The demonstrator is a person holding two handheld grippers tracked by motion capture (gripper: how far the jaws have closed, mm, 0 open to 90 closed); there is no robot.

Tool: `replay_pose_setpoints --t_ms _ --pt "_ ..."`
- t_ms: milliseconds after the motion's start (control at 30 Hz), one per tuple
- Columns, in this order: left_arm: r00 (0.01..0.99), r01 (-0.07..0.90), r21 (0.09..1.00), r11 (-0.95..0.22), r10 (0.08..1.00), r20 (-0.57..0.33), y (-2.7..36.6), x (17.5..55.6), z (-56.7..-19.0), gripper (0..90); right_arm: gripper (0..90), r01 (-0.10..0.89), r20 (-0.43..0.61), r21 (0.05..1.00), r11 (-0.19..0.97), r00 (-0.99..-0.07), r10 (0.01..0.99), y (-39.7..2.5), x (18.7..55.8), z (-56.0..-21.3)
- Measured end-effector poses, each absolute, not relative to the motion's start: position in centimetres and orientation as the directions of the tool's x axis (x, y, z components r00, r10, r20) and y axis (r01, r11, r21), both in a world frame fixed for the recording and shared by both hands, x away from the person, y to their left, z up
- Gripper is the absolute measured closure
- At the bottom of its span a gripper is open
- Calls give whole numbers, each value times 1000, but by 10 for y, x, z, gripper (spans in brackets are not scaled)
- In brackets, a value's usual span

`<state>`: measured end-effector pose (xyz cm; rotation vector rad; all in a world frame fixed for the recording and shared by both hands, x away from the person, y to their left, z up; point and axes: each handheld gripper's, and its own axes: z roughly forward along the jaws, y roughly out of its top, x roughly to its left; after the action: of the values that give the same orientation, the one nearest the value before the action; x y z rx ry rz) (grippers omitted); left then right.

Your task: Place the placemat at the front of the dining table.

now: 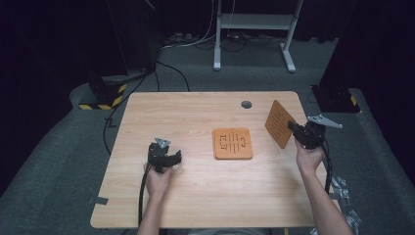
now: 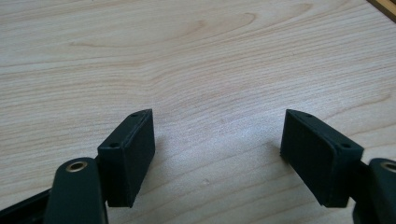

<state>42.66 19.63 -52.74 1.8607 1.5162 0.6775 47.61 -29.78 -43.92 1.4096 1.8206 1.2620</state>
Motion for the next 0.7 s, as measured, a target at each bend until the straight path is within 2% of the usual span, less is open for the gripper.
replay_pose_setpoints --t_ms 400,700 --pt "203 652 747 -133 979 -3 196 427 -527 262 845 490 46 865 110 -295 954 -294 480 -448" --pt "204 652 747 -134 979 -3 196 427 -527 262 793 514 76 856 60 -240 968 -307 483 -454"
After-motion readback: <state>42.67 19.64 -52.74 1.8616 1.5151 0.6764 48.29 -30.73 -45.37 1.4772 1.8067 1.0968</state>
